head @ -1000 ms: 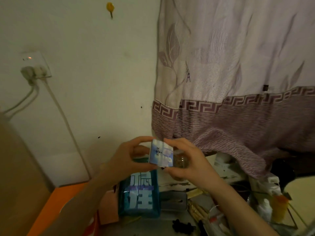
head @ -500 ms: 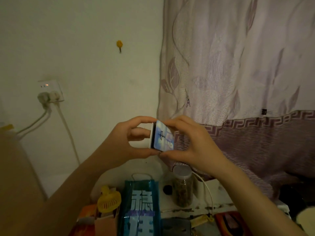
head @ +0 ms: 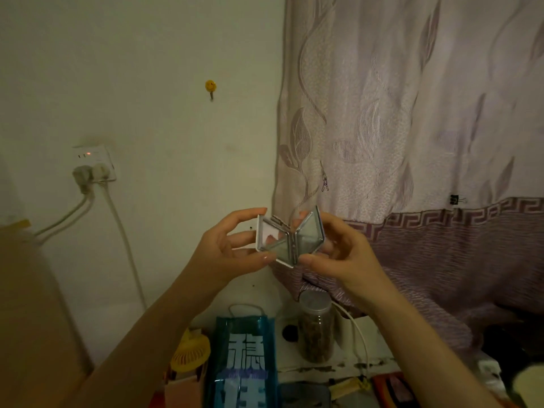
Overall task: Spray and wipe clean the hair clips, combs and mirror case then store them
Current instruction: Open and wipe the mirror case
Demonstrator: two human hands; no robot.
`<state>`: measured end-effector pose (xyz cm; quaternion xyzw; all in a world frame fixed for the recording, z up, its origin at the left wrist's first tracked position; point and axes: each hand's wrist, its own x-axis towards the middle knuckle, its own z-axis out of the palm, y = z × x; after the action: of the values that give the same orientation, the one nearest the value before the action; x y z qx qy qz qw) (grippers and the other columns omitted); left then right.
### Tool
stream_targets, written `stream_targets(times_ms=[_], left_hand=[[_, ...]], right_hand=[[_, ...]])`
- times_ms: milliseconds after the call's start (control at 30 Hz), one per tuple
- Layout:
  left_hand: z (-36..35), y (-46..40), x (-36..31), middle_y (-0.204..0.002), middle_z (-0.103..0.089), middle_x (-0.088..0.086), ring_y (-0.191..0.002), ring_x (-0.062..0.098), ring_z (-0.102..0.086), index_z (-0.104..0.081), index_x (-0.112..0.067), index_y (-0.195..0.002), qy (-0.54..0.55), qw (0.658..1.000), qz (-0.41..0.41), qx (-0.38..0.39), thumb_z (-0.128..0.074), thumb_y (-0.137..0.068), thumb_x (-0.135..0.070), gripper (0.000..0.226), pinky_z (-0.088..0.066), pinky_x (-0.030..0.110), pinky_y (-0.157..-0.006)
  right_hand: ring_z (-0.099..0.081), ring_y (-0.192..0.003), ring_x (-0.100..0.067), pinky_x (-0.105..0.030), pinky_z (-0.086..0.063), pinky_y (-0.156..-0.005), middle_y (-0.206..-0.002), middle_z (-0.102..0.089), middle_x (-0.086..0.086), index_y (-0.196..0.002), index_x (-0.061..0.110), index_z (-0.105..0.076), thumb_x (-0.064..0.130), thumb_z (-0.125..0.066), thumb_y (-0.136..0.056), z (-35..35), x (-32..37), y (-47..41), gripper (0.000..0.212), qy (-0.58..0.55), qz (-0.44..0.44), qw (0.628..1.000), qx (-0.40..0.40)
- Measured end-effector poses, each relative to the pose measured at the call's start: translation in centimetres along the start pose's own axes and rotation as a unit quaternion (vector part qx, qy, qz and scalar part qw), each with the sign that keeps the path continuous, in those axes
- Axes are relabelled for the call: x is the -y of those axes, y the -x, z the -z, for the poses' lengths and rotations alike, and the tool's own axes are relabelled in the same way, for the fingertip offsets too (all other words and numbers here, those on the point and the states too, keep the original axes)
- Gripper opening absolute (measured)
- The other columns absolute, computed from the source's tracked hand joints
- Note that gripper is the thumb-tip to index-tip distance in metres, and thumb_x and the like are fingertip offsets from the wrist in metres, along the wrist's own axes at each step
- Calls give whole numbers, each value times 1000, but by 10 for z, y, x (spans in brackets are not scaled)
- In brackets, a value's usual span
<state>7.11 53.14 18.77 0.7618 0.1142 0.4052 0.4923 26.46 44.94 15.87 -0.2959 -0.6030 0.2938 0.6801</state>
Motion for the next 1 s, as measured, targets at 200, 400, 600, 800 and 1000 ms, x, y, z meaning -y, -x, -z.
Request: stream_targets(times_ms=[200, 400, 600, 800, 1000], left_hand=[[-7, 2, 7, -100, -74, -10, -93, 13, -71, -58, -25, -113, 19, 1000, 0, -18, -75, -62, -13, 55, -55, 19, -69], [-6, 4, 11, -102, -73, -11, -93, 13, -71, -56, -19, -114, 26, 999, -6, -21, -74, -62, -6, 56, -55, 19, -70], [2, 7, 17, -110, -72, -3, -97, 23, -70, -53, -19, -117, 47, 999, 9, -3, -74, -64, -3, 59, -57, 25, -71], [4, 10, 29, -118, -68, 1, -106, 27, -66, -48, -21, -121, 111, 993, 41, 14, -75, -68, -3, 63, -57, 29, -76], [-2, 16, 46, -121, -67, 3, -109, 30, -64, -45, -20, -123, 157, 985, 65, 3, -71, -72, 3, 62, -58, 32, -79]], right_hand=[[-67, -104, -28, -29, -55, -79, -118, -66, -11, -121, 22, -59, 8, -80, -60, 0, -12, 7, 66, -60, -71, 996, -16], [-63, -110, -27, -33, -54, -85, -125, -60, -10, -130, 18, -54, 2, -77, -68, 0, -11, 9, 68, -40, -63, 997, -26], [-64, -105, -26, -32, -54, -80, -121, -63, -7, -125, 21, -57, 3, -79, -65, -1, -15, 11, 66, -83, -58, 995, -21], [-64, -107, -24, -32, -55, -85, -118, -66, -10, -120, 22, -63, 15, -91, -56, -2, -27, 16, 70, -248, -71, 966, -15], [-63, -111, -26, -34, -55, -85, -118, -66, -13, -117, 17, -68, 12, -95, -48, -9, -45, 21, 74, -381, -75, 920, -51]])
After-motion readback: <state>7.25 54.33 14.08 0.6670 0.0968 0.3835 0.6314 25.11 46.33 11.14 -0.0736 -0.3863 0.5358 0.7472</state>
